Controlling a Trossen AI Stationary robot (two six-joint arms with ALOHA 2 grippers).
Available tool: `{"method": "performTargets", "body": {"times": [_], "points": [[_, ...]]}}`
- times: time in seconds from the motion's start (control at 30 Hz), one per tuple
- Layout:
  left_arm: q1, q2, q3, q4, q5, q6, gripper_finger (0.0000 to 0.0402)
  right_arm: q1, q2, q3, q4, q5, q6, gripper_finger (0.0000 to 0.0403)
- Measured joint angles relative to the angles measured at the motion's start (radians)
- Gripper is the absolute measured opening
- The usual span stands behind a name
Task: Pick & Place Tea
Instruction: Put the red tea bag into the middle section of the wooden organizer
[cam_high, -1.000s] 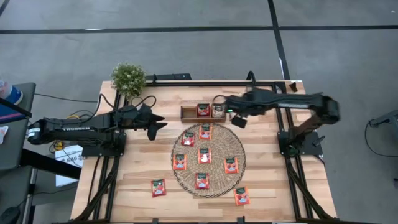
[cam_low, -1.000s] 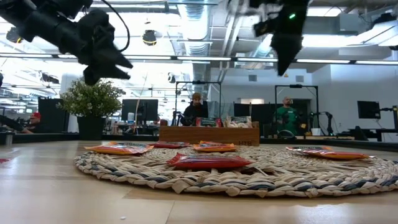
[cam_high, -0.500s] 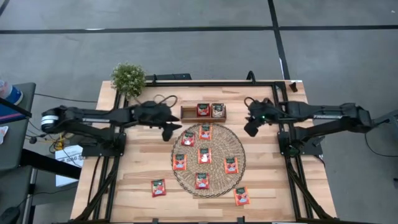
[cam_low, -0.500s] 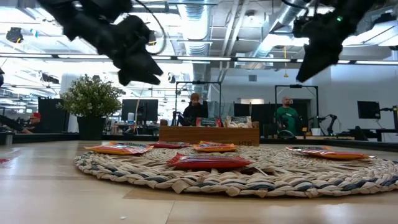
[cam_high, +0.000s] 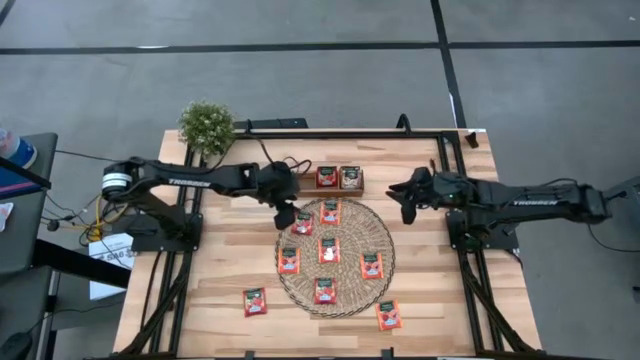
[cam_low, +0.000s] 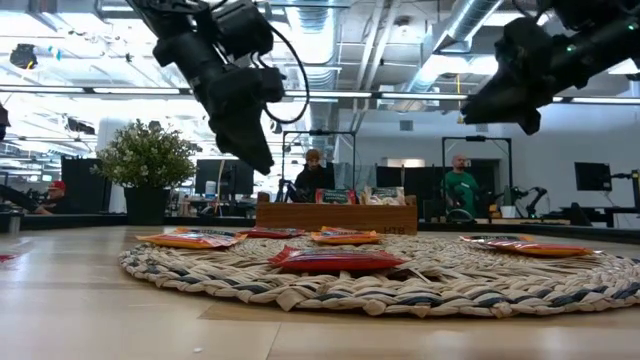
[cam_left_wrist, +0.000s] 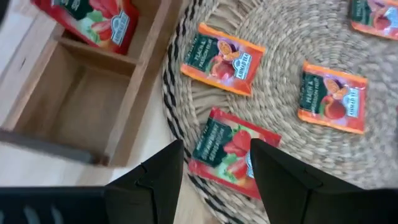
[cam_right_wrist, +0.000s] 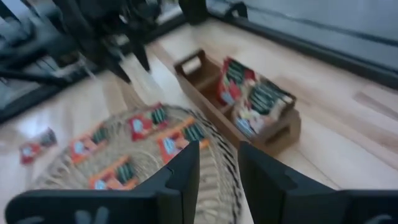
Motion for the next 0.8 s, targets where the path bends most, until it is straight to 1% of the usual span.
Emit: {"method": "performTargets", "body": {"times": [0.3, 0.47, 0.63, 0.8], "points": [[-0.026, 0.112, 0.020, 0.003, -0.003, 0.098, 0.0179, 0.001, -0.110, -0.072, 0.076, 0.002, -0.006, 0.0098], [-0.031, 0.165, 0.019, 0.000, -0.004, 0.101, 0.0179, 0.002, -0.175, -0.124, 0.152, 0.000, -0.009, 0.0098], [-0.031, 0.169, 0.019, 0.005, -0.005, 0.101, 0.0179, 0.002, -0.239, -0.198, 0.238, -0.011, -0.009, 0.0098], [-0.031, 0.177, 0.019, 0.011, -0.009, 0.101, 0.0179, 0.002, -0.277, -0.230, 0.251, -0.029, -0.002, 0.0098]]}}
